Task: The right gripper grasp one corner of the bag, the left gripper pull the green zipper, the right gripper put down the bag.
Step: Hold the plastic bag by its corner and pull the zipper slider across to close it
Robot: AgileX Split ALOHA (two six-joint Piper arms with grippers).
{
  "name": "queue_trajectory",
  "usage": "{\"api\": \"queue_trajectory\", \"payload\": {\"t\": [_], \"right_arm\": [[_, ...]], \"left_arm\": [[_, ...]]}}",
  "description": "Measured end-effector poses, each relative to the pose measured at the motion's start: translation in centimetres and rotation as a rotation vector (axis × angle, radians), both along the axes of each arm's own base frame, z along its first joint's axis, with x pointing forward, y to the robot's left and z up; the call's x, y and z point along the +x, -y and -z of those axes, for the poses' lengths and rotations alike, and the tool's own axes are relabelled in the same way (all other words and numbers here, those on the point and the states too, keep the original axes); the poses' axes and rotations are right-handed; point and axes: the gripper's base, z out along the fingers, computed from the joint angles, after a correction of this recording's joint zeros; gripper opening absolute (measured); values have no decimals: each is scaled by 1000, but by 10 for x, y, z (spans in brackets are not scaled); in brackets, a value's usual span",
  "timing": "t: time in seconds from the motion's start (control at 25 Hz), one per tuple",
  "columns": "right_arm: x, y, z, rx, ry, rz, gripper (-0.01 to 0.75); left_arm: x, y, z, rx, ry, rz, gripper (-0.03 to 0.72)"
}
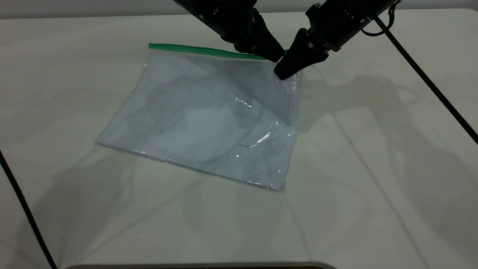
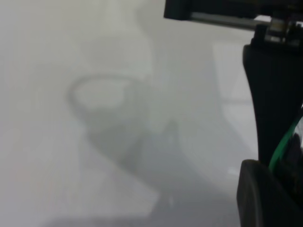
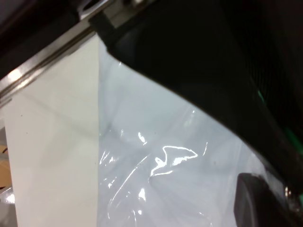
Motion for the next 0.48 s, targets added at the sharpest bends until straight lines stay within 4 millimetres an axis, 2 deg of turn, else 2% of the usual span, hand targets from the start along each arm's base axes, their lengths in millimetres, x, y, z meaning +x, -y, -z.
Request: {"api": "queue_trajectory", "payload": {"t": [0.48], "right_arm": [[5, 7, -3, 23, 7, 33, 36]], "left_arm": [[7, -12, -1, -4, 0, -30, 60]]}}
